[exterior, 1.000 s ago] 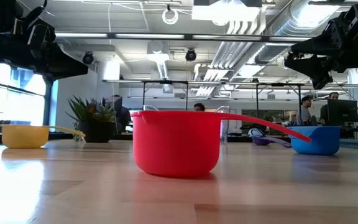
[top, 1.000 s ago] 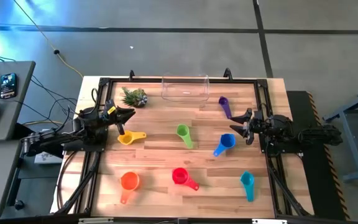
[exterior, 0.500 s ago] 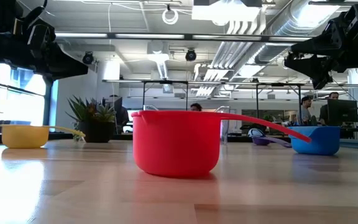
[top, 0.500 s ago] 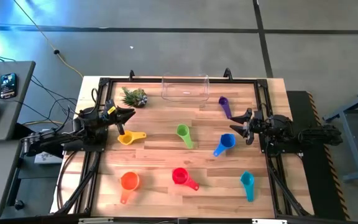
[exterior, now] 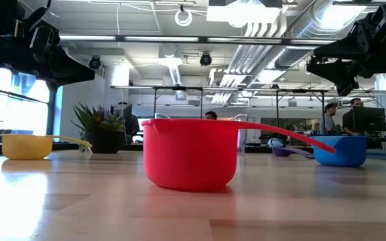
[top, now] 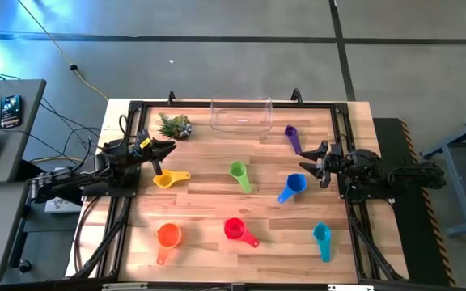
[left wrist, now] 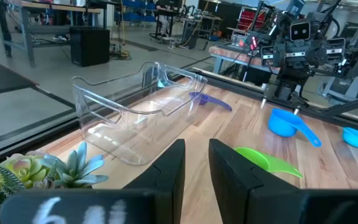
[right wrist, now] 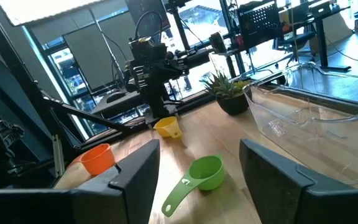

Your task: Nest measuring cups in basket

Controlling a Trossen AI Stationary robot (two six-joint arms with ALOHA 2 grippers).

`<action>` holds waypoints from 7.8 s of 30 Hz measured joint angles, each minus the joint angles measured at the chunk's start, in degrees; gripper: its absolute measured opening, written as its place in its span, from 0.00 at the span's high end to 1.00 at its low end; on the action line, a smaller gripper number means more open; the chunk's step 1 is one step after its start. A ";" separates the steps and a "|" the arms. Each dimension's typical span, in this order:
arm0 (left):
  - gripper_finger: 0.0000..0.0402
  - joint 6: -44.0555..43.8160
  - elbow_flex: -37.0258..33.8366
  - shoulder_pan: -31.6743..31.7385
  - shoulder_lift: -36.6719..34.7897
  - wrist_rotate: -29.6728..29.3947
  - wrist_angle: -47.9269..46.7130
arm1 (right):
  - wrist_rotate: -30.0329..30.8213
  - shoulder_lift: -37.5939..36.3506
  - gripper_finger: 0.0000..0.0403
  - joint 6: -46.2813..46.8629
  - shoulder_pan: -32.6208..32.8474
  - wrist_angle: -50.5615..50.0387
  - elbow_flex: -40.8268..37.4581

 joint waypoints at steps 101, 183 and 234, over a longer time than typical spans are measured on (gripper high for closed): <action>0.84 -3.96 50.74 0.11 33.37 8.36 -27.86 | 0.20 0.00 0.47 16.38 0.00 0.50 0.01; 0.62 -43.52 47.58 -35.39 61.00 26.19 -55.48 | 2.74 0.00 0.47 19.08 -0.02 0.33 0.04; 0.77 -46.56 47.56 -45.72 87.82 26.05 -43.28 | 2.54 0.00 0.47 19.10 -0.02 0.31 0.04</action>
